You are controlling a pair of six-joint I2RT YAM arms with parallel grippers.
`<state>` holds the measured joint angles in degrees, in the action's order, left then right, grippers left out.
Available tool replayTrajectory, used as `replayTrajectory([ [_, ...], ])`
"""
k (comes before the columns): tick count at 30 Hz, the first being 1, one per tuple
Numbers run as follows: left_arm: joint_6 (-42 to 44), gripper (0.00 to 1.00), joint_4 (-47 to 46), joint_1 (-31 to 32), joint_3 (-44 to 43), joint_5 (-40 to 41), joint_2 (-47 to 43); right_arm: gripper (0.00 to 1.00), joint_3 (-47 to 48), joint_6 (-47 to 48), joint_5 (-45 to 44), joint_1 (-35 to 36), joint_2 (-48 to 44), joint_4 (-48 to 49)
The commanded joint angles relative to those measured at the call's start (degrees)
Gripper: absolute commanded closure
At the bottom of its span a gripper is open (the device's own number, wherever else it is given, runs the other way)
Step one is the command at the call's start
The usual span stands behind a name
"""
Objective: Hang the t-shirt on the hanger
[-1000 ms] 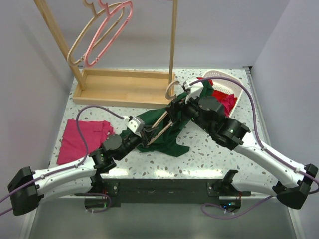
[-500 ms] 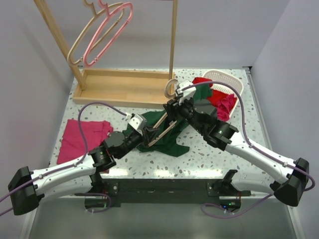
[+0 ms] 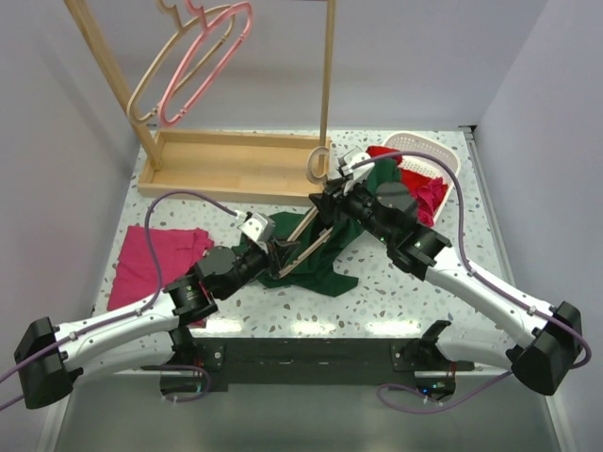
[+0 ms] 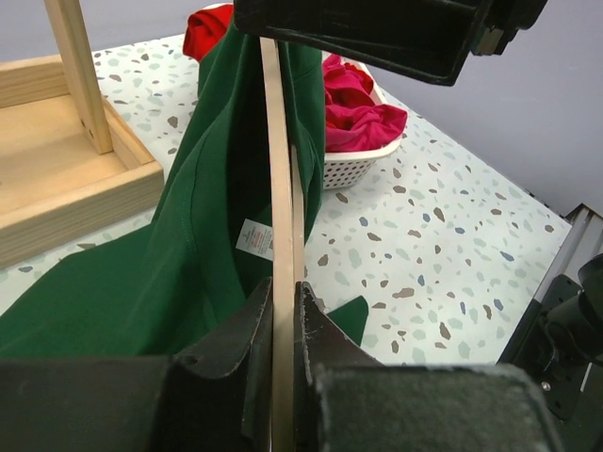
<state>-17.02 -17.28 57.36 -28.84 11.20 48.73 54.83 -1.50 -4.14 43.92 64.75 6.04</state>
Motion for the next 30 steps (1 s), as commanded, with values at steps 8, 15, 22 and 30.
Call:
replayTrajectory([
  [8, -0.1, 1.0, -3.9, 0.4, -3.1, -1.1, -3.1, 0.4, 3.3, -0.6, 9.9, -8.8, 1.3, -0.8],
  [15, -0.3, 1.0, -2.6, 0.4, -2.9, 0.6, -3.8, 0.37, 4.0, -0.8, 11.0, -12.1, 1.3, -1.7],
  [22, -1.4, 1.0, -1.7, 0.4, -1.8, 4.4, -5.8, 0.36, 3.4, -2.3, 16.2, -15.5, 0.5, -1.3],
  [30, -0.6, 1.0, -2.6, 0.3, -3.0, 1.4, -3.1, 0.33, 4.8, -4.4, 22.3, -15.4, 3.8, 1.3],
])
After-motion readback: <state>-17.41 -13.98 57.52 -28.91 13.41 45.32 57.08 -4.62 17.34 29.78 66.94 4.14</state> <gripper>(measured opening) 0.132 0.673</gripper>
